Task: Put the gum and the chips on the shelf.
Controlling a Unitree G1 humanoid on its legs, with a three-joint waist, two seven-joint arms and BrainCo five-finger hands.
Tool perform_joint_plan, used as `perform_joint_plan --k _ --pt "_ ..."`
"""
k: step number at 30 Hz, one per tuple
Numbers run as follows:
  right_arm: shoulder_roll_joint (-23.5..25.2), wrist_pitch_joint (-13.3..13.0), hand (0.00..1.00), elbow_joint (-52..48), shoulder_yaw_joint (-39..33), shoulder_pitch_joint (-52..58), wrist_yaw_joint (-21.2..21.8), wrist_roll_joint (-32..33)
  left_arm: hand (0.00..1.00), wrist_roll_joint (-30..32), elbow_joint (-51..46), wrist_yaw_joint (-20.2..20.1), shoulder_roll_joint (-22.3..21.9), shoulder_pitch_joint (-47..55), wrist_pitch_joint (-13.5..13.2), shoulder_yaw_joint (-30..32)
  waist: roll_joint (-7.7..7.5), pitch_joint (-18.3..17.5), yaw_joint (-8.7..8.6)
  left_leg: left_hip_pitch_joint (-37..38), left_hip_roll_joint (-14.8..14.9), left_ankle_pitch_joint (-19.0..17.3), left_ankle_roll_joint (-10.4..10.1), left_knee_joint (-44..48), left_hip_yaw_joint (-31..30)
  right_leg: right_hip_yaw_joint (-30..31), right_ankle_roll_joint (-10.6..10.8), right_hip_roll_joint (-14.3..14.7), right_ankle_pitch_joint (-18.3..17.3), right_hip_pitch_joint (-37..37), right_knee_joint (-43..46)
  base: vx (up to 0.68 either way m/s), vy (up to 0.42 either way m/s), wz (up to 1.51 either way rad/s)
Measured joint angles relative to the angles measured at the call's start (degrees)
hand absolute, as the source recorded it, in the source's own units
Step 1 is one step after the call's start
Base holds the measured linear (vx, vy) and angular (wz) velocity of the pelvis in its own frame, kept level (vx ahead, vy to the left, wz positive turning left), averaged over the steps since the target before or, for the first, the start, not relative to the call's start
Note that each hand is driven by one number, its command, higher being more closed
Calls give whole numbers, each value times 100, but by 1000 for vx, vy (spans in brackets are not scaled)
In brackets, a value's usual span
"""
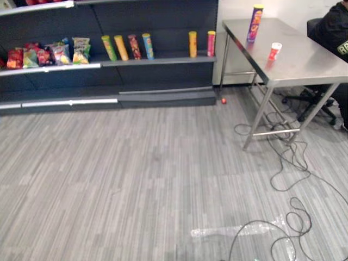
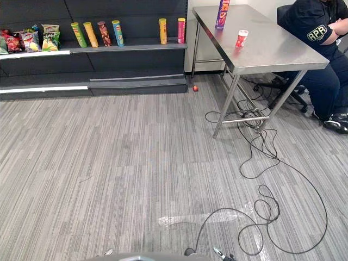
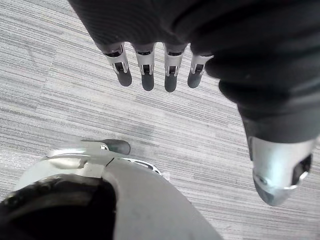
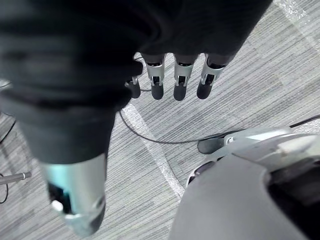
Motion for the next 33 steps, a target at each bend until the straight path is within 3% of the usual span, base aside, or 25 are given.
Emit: perform_joint_plan --k 6,33 --pt "9 -11 0 -3 -3 -128 0 1 0 -2 -8 0 5 -56 -7 -9 -4 51 -2 33 6 -12 -19 -12 24 -80 139 -7 -73 13 19 -2 -6 -2" --pt "30 -86 0 -16 37 -126 -28 111 0 -3 -4 -45 12 -46 -34 -23 -22 64 31 169 58 -77 -117 -93 308 79 126 50 -65 20 7 -17 -15 -4"
